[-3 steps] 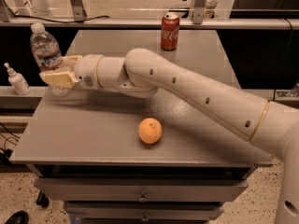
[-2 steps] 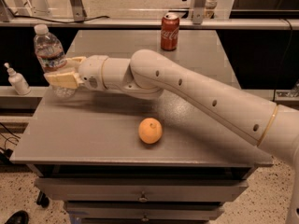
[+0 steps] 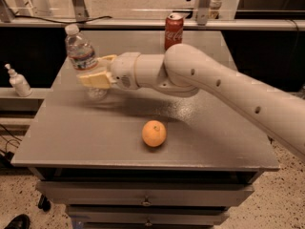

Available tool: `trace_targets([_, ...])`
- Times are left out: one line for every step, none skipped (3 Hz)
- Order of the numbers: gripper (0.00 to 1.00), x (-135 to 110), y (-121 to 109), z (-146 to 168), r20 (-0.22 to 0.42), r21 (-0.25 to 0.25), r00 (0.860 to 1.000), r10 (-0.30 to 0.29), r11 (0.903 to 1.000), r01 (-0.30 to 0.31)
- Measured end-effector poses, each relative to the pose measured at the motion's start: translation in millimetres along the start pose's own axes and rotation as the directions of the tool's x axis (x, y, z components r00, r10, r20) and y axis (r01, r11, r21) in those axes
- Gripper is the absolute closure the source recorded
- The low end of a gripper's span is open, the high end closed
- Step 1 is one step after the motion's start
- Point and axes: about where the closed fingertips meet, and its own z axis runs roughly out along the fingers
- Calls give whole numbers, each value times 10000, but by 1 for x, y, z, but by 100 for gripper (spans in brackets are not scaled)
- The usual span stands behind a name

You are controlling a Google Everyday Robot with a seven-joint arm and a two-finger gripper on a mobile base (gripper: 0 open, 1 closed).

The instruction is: Move water bottle near coke can

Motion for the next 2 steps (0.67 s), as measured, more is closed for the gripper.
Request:
trace_targets([100, 25, -18, -65, -872, 870, 9962, 23, 9962, 53])
trace_targets([100, 25, -18, -65, -872, 869, 9962, 22, 9962, 54])
